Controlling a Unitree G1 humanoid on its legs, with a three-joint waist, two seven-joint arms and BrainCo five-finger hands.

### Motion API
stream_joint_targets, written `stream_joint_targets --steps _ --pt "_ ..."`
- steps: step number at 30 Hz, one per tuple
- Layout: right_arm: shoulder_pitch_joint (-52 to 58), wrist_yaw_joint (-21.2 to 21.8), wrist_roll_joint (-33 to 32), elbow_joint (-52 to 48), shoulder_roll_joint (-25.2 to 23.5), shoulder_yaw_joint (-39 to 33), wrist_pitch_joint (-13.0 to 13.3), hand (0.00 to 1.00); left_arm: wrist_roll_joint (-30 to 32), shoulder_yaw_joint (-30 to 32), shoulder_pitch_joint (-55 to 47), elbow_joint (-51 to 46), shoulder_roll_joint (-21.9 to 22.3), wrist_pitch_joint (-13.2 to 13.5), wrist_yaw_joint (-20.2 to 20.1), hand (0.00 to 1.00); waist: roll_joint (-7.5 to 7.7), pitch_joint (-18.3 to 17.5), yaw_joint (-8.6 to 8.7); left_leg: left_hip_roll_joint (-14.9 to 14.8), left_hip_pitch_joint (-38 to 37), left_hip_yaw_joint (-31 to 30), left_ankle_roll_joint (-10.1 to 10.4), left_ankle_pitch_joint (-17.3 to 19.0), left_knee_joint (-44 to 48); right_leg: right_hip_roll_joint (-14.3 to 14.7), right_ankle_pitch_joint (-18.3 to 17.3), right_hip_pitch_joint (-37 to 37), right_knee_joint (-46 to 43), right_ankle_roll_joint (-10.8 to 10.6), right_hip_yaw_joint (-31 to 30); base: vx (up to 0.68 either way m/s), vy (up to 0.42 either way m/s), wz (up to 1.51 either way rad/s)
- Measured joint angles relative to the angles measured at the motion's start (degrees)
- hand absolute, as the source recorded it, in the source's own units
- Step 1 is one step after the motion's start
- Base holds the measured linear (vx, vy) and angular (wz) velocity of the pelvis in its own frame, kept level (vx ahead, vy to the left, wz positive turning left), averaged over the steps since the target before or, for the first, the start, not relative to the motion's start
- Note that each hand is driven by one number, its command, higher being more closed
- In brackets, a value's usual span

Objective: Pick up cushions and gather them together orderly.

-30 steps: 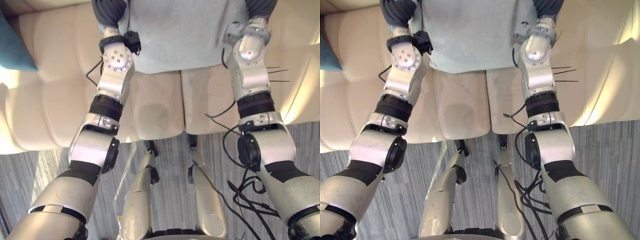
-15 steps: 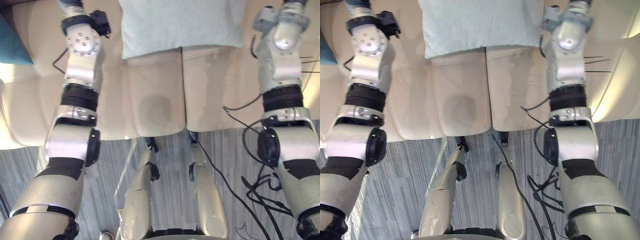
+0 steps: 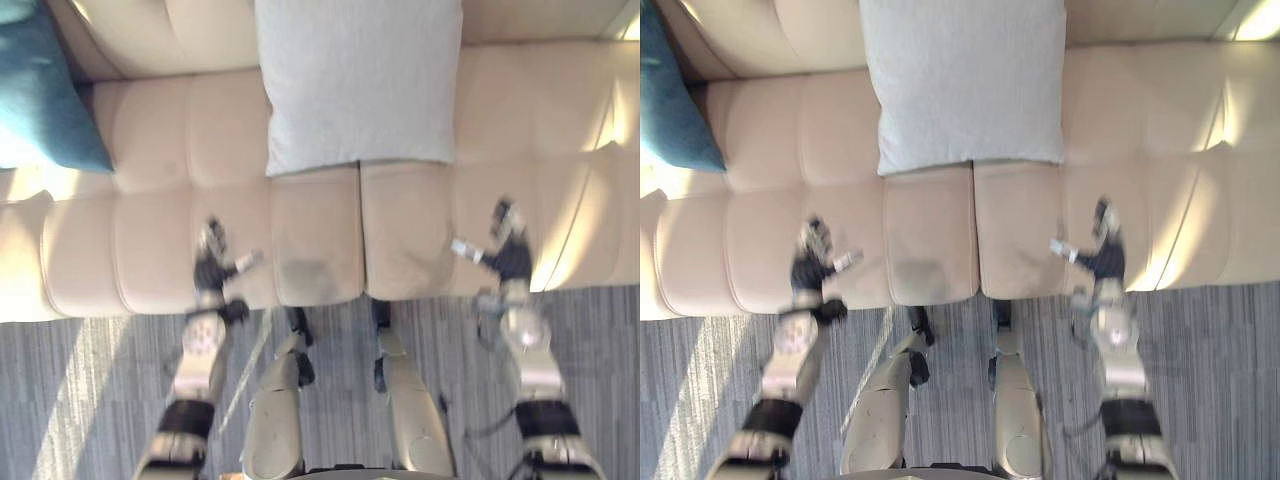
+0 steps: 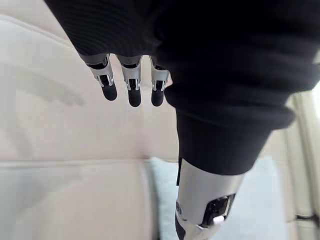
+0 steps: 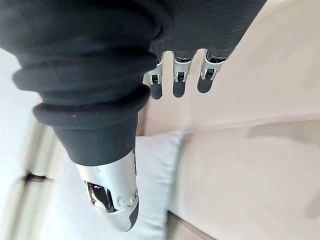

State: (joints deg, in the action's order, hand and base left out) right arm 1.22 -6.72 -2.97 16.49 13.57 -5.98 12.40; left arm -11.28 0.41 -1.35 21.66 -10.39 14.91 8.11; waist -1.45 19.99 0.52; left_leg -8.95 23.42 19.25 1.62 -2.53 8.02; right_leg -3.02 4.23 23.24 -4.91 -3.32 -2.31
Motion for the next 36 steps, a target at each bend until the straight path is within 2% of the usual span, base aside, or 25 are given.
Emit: stream_joint_targets --steps 1,4,8,13,16,18,19,20,21,22,23,24,25,26,27,28,30,31,32,33,34,35,36 --pt "4.5 1.7 2.9 4.1 -1.4 0.3 -0.2 0.00 1.9 0.1 -3.9 4.5 0.4 -0.2 -1.3 0.00 0.07 -3.1 -0.25 0.2 -2.1 -0.1 0.3 -0.1 -0.9 -0.1 -0.6 -1.9 -0.1 0.0 0.6 0.06 -0.050 0.07" --pt "9.5 3.9 5.9 12.0 -2.3 1.0 -0.4 0.00 3.9 0.2 -8.5 12.7 0.9 -0.8 -3.3 0.00 0.33 -8.0 -0.33 1.2 -7.8 -0.1 0.4 -0.1 -4.3 -0.5 -2.2 -6.0 0.0 -0.4 0.7 0.11 -0.030 0.04" --pt "10.8 4.7 7.9 20.9 -2.3 1.3 -1.1 0.00 7.4 0.4 -10.2 20.9 0.9 -1.9 -4.4 0.00 0.56 -10.8 0.38 2.3 -13.9 0.0 0.6 -0.3 -7.3 -1.1 -3.4 -10.5 0.2 -1.0 0.6 0.08 0.007 -0.01" --pt "12.5 5.9 8.0 23.9 -2.1 1.2 -1.8 0.00 9.9 2.6 -11.2 22.4 0.8 -2.3 -5.0 0.00 0.95 -11.6 0.89 3.2 -19.3 0.0 0.9 -0.1 -8.7 -1.4 -4.0 -15.3 0.6 -1.4 0.5 0.05 0.021 -0.02" --pt "12.6 6.4 8.0 25.4 -2.1 1.0 -1.9 0.00 9.9 2.5 -11.7 22.9 0.6 -2.3 -5.6 0.00 1.31 -12.7 1.36 3.8 -20.3 0.4 0.8 -0.1 -9.3 -1.7 -4.0 -15.7 0.4 -1.4 0.1 0.02 0.030 -0.08" --pt "11.7 6.9 7.9 25.1 -2.1 1.2 -2.3 0.00 9.8 2.5 -11.1 22.8 0.6 -2.3 -5.5 0.00 1.91 -12.4 0.92 3.7 -19.2 1.8 0.7 0.0 -8.1 -1.8 -3.8 -13.3 -1.2 -1.7 -1.6 -0.04 0.027 -0.31" --pt "11.4 6.9 7.9 24.9 -2.1 1.4 -2.4 0.00 9.8 2.5 -11.0 22.5 0.6 -2.3 -5.5 0.00 2.13 -12.5 0.70 3.5 -17.9 2.3 0.3 0.3 -6.7 -1.7 -3.6 -12.4 -1.9 -2.0 -2.0 -0.04 0.008 -0.35" --pt "11.1 6.9 7.9 23.9 -2.2 1.5 -2.5 0.00 9.7 2.5 -10.8 20.8 0.6 -2.3 -5.4 0.00 2.33 -12.7 0.62 2.7 -13.9 3.3 -0.3 2.1 -1.6 -1.8 -2.3 -9.3 -3.6 -3.1 -2.4 -0.10 0.001 -0.42" --pt "10.6 6.8 7.8 23.4 -2.3 1.4 -2.5 0.00 9.7 2.9 -11.0 19.3 1.3 -2.3 -5.2 0.00 1.45 -12.5 -0.09 -0.5 -11.5 4.1 -1.1 2.9 1.3 -0.6 -0.6 -7.1 -5.0 -3.7 -2.2 -0.11 -0.005 -0.47" --pt "10.0 6.8 7.8 23.3 -2.6 1.5 -2.8 0.00 9.7 3.5 -10.8 18.8 1.5 -2.2 -5.1 0.00 1.43 -11.7 -0.50 -1.3 -11.3 4.5 -1.3 3.2 2.4 -0.5 -3.5 -5.3 -12.0 -1.9 -0.6 -0.13 -0.011 -0.29" --pt "10.0 6.6 7.8 22.7 -3.1 1.4 -2.9 0.00 9.7 3.7 -10.6 18.5 1.4 -2.4 -4.8 0.00 1.88 -11.1 -0.31 -1.7 -11.6 4.2 -1.5 3.5 3.7 -1.5 -8.5 -3.7 -23.6 0.0 1.1 -0.11 -0.083 0.17" --pt "11.4 6.4 7.8 22.5 -4.1 1.5 -2.8 0.00 9.7 3.7 -10.7 18.0 1.4 -2.8 -4.2 0.00 2.38 -11.0 0.03 -1.7 -11.6 2.8 -1.7 4.3 5.5 -3.4 -12.6 -3.8 -38.4 -0.5 1.5 -0.12 -0.120 0.38" --pt "11.6 6.4 7.8 22.5 -4.4 1.8 -2.8 0.00 9.6 3.7 -11.0 17.1 1.4 -3.3 -4.2 0.00 3.21 -11.3 -0.12 -1.7 -11.4 2.1 -1.8 4.4 6.4 -4.1 -13.3 -4.7 -44.0 -1.1 0.7 -0.12 -0.160 0.40" --pt "11.6 6.4 7.8 22.5 -4.4 2.0 -2.8 0.00 9.6 3.7 -11.1 16.6 1.4 -3.3 -4.2 0.00 3.71 -11.3 -0.24 -1.7 -11.0 1.6 -1.6 4.3 7.1 -4.4 -13.8 -5.7 -46.1 -2.0 0.0 -0.13 -0.197 0.38" --pt "11.6 6.3 7.8 22.4 -4.3 2.0 -2.8 0.00 9.6 3.7 -11.0 15.6 1.6 -3.4 -4.2 0.00 4.85 -11.5 -0.91 -1.7 -9.4 0.4 -0.5 3.5 8.6 -4.7 -14.9 -8.7 -45.5 -3.8 -1.1 -0.20 -0.282 0.32" --pt "11.4 5.9 7.8 22.5 -3.8 1.7 -2.8 0.00 9.6 4.2 -10.5 15.4 2.0 -3.5 -4.1 0.00 5.48 -11.7 -1.47 -2.1 -7.7 -0.2 0.8 1.8 9.0 -4.0 -19.4 -10.5 -40.4 -5.0 -0.5 -0.22 -0.276 0.23" --pt "11.0 5.4 7.3 22.0 -3.0 1.2 -2.8 0.00 9.6 4.1 -10.0 15.0 4.2 -3.5 -4.1 0.00 3.57 -12.1 -2.83 -3.9 -5.5 -0.5 1.1 -1.6 6.3 -2.0 -22.7 -11.9 -31.8 -2.9 1.5 -0.25 -0.241 -0.12" --pt "10.6 5.3 6.8 21.3 -2.6 1.2 -2.7 0.00 9.6 3.8 -10.0 14.4 4.9 -3.4 -4.1 0.00 2.89 -12.2 -3.50 -4.7 -3.9 -0.4 1.9 -3.8 4.3 -1.0 -24.4 -11.9 -27.5 -0.8 2.6 -0.28 -0.246 -0.17" --pt "9.2 5.4 6.1 21.7 -1.9 1.4 -2.6 0.00 9.6 3.3 -9.6 15.1 5.2 -3.5 -4.2 0.00 1.40 -11.2 -3.22 -5.2 -2.7 -1.9 2.7 -6.6 1.5 0.7 -26.0 -11.8 -24.0 1.6 3.7 -0.41 -0.275 0.11" --pt "8.1 5.4 5.6 23.2 -1.3 1.1 -2.9 0.00 9.7 2.3 -9.2 15.1 5.2 -3.9 -4.3 0.00 -0.36 -9.9 -1.93 -6.0 -3.0 -3.5 4.0 -6.5 -2.1 1.7 -24.4 -11.6 -23.1 3.2 5.8 -0.35 -0.196 0.31" --pt "8.2 5.4 5.6 23.7 -1.4 0.9 -3.0 0.00 9.6 2.3 -9.3 15.1 5.1 -3.9 -4.3 0.00 -0.01 -9.7 -1.57 -6.0 -3.0 -3.6 5.6 -5.2 -2.7 1.6 -23.8 -11.4 -22.9 3.7 6.6 -0.39 -0.190 0.41" --pt "8.3 5.4 5.4 23.8 -1.9 -0.2 -3.1 0.00 9.7 2.3 -8.7 15.0 5.0 -3.9 -4.3 0.00 0.32 -9.6 -1.48 -5.8 -3.1 -3.6 5.7 -5.0 0.4 0.5 -22.9 -11.1 -22.6 4.9 8.1 -0.26 -0.122 0.23" --pt "8.5 5.3 5.3 23.8 -1.9 -0.9 -3.1 0.00 9.7 2.3 -8.8 15.0 5.0 -3.9 -4.3 0.00 1.40 -9.4 -1.28 -4.8 -3.3 -3.8 5.3 -4.5 6.5 -0.4 -21.8 -11.1 -21.7 5.0 8.5 -0.22 -0.119 0.16"
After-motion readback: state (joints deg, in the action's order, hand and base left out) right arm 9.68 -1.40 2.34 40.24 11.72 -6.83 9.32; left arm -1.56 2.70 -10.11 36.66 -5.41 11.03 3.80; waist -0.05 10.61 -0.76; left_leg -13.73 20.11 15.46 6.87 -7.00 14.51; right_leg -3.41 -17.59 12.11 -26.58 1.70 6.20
